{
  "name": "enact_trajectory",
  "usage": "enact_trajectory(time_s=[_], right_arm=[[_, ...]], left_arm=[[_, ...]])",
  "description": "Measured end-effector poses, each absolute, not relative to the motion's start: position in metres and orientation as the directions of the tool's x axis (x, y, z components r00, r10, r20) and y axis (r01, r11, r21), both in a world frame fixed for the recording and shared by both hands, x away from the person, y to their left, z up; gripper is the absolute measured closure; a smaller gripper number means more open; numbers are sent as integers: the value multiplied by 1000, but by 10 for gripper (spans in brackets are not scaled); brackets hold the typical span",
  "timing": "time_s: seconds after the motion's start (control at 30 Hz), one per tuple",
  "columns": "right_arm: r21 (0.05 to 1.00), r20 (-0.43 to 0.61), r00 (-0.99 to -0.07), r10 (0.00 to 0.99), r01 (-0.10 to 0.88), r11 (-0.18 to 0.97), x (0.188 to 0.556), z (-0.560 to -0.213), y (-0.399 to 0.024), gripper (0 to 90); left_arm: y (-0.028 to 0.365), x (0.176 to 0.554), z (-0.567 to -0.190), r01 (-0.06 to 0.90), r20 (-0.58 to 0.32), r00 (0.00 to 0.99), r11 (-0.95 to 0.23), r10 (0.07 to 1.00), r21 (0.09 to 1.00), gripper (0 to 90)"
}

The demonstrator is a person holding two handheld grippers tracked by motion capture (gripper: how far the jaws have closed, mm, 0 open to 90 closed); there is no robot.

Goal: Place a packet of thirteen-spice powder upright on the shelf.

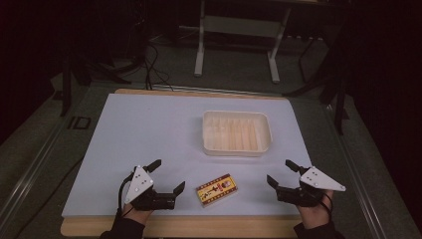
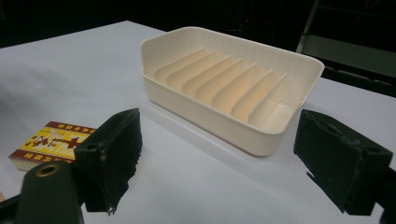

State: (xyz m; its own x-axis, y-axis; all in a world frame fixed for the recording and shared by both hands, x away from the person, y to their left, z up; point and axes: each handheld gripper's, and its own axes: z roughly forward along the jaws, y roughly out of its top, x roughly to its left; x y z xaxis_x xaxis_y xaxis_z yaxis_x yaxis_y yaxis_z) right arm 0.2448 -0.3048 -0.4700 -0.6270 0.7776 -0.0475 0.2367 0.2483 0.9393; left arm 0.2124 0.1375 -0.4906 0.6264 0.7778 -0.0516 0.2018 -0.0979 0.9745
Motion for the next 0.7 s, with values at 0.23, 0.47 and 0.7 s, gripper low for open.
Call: enact_trajectory(time_s=[0.23,0.47,0.7], right_arm=[[940,-39,-637,770,239,245,245,-470,-305,151],[939,-18,-643,766,252,233,247,-470,-306,151],[940,-28,-653,757,240,243,246,-470,-305,151]], left_arm=[[135,214,-488,217,-66,655,-104,753,971,13],[123,214,-483,263,-104,713,-127,694,957,13],[101,214,-471,297,-109,769,-201,630,933,13]])
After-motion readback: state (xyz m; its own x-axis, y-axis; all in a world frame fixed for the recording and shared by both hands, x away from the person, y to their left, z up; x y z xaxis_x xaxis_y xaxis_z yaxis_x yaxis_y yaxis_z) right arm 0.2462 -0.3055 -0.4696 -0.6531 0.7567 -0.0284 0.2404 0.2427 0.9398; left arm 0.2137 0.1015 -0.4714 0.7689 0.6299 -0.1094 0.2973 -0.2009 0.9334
